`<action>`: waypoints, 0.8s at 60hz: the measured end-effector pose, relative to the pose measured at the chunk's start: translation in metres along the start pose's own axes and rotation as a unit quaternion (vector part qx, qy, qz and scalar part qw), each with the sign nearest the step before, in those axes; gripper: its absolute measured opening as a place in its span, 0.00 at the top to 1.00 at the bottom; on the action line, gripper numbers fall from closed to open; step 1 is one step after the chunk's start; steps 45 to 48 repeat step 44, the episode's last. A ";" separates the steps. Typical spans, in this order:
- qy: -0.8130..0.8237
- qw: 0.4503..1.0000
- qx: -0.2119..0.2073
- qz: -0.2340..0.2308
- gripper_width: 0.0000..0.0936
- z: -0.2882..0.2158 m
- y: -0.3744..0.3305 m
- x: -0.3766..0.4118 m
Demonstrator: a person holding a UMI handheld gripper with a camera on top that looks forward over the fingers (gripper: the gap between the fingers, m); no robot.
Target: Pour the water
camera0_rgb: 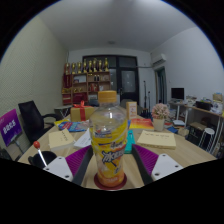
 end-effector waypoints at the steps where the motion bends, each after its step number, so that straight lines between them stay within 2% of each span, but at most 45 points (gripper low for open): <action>1: 0.001 1.000 0.000 0.001 0.09 0.000 -0.003 0.000; 4: -0.003 1.000 -0.003 0.000 0.11 0.000 -0.016 0.002; 13: -0.024 1.000 -0.015 0.004 0.11 -0.002 -0.092 0.005; 30: -0.014 0.999 -0.022 -0.022 0.11 0.011 -0.237 0.025; 44: -0.017 0.999 -0.029 -0.028 0.12 0.019 -0.309 0.040; 48: -0.017 0.999 -0.029 -0.028 0.12 0.019 -0.309 0.040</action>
Point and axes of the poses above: the point between the fingertips, and its own axes, seen from behind it with the camera up: x to the left, z down, y forward, the way the camera looks, the point moved 4 cm from there along -y, backward, against the way the camera looks, and after that the axes turned 10 degrees about x, right-handed, at the moved point
